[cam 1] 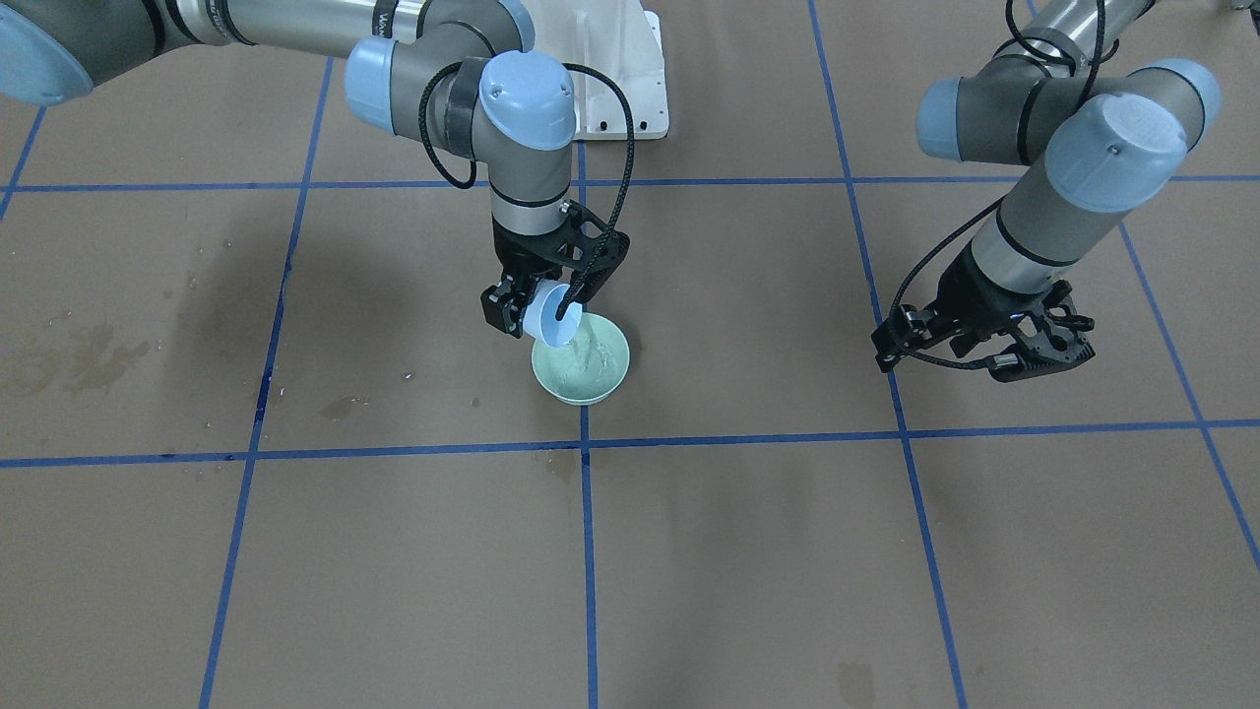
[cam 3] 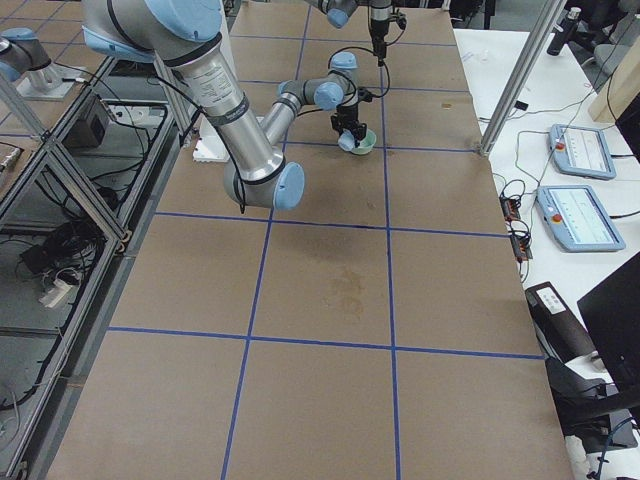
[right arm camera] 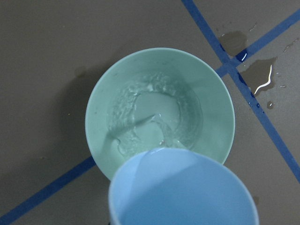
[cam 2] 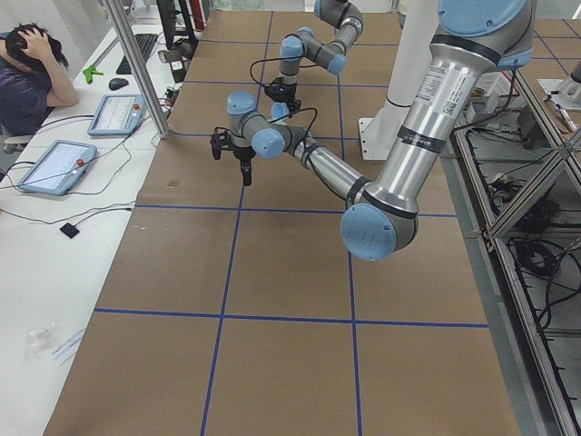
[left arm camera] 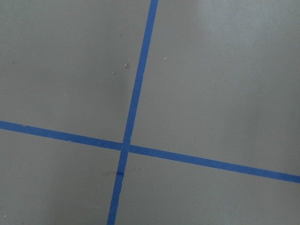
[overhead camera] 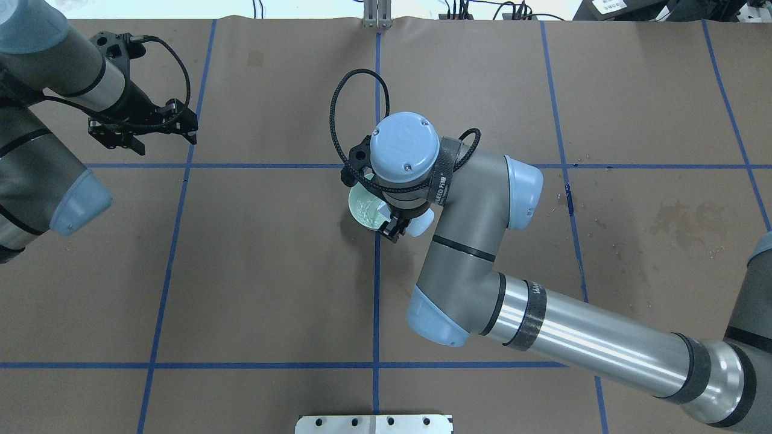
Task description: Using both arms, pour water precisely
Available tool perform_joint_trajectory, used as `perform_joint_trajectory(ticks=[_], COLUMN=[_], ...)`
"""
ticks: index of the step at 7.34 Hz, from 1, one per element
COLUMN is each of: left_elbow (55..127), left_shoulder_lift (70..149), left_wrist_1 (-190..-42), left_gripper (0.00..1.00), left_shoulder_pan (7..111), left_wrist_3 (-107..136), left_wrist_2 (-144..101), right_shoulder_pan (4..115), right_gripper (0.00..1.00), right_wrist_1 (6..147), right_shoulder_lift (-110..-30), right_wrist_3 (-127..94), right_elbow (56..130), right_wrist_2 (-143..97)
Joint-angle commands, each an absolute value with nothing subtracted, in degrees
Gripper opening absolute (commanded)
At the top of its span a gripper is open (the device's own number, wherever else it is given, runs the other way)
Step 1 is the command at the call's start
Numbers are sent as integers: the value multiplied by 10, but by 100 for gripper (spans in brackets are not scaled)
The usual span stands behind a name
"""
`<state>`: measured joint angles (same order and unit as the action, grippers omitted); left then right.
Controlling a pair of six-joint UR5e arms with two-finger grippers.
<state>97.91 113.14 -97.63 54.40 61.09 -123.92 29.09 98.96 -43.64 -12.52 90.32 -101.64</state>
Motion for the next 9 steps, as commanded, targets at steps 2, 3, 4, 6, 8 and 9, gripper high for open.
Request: perform_joint_trajectory(ticks=[2,3,4,6,8,9], left_elbow=[979,979,979,979,981,983], left_shoulder_lift=[1131,1131,1131,1131,1132,1132], left_wrist_1=[-976,-976,-976,-976,-976,-975], left_gripper=[100,100,100,100,100,100], left_shoulder_pan=[544,543,544,544,544,544], left_wrist_3=[611,611,611,611,612,612], left_wrist_2=[-1239,-1239,-1239,-1238,-1238,-1238], right_shoulder_pan=[290,286,286,286,290,291], right_gripper=[0,0,0,0,0,0], right_wrist_1=[994,969,938,822,787,782], right_shoulder_lift=[-428,-431,-438,-495,-537,-560], right_wrist_3=[-124,-133,-143,-186,-187,-222], right_elbow=[894,893,894,903,976,1029], right_wrist_2=[-1011,-1008,-1005,-1001,-984,-964])
